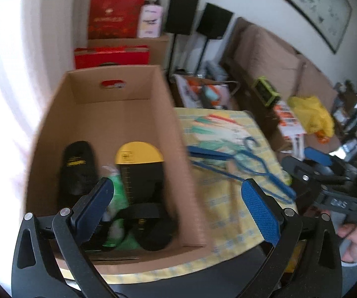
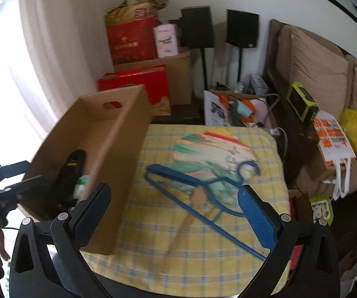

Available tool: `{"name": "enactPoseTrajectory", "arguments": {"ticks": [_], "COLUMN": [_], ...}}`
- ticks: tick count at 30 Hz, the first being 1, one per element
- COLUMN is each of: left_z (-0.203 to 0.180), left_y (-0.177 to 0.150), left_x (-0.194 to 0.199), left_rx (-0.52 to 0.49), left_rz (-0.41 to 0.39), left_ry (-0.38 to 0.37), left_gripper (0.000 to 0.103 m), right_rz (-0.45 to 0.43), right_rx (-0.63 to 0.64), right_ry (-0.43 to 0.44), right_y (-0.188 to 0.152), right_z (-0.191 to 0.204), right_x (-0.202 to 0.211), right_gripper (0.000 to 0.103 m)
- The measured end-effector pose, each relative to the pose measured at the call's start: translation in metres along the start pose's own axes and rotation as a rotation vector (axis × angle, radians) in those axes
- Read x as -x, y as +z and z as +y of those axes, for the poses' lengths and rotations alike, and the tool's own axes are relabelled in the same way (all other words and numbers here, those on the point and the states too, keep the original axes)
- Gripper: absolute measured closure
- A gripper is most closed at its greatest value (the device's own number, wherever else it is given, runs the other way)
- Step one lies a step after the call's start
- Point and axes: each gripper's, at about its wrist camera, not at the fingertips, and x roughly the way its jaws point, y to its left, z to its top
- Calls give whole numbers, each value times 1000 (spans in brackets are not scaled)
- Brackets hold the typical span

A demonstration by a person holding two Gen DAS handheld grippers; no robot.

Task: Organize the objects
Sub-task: 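Withdraw both tools from the box back over the table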

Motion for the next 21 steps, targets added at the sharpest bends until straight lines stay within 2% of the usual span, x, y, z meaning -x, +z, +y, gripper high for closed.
{"name": "enactPoseTrajectory", "arguments": {"ticks": [13,21], "left_z": [-72,-118], "left_y": [-6,-18], "left_x": [-21,-50], "left_rx": [-77,-120], "left_rz": [6,54], "left_ry": [-72,-132], "left_gripper": [0,0], "right_rz": [2,4], "right_rx": [-141,-198], "right_ry": [-105,-135], "right_y": [-39,-73], "right_z": [-97,-146], "right_x": [21,20], "right_gripper": [0,0]}}
